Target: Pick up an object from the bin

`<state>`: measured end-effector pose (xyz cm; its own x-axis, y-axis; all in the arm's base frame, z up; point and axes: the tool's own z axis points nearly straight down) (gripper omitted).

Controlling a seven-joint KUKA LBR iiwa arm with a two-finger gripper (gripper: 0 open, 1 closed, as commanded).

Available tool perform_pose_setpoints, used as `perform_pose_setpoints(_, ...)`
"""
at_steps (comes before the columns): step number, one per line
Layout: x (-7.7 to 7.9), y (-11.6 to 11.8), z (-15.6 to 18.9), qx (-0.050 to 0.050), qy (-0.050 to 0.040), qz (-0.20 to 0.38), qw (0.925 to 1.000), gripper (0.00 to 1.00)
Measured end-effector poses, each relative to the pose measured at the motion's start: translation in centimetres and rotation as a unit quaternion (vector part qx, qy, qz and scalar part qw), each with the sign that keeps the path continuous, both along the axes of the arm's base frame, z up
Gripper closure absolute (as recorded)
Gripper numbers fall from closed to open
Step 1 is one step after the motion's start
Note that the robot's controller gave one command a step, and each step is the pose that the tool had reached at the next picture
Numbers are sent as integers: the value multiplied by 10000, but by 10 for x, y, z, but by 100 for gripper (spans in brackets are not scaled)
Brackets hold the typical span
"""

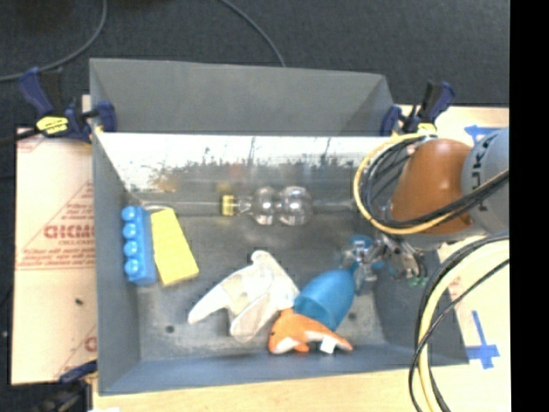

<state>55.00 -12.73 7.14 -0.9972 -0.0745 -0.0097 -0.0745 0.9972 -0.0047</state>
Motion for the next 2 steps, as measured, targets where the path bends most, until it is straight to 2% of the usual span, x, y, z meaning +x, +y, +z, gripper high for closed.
perform_pose_setpoints(1,6,-4,77,0,17,-58,10000,100)
perform_pose_setpoints(2,28,3,35,-4,-57,-227,9997,100)
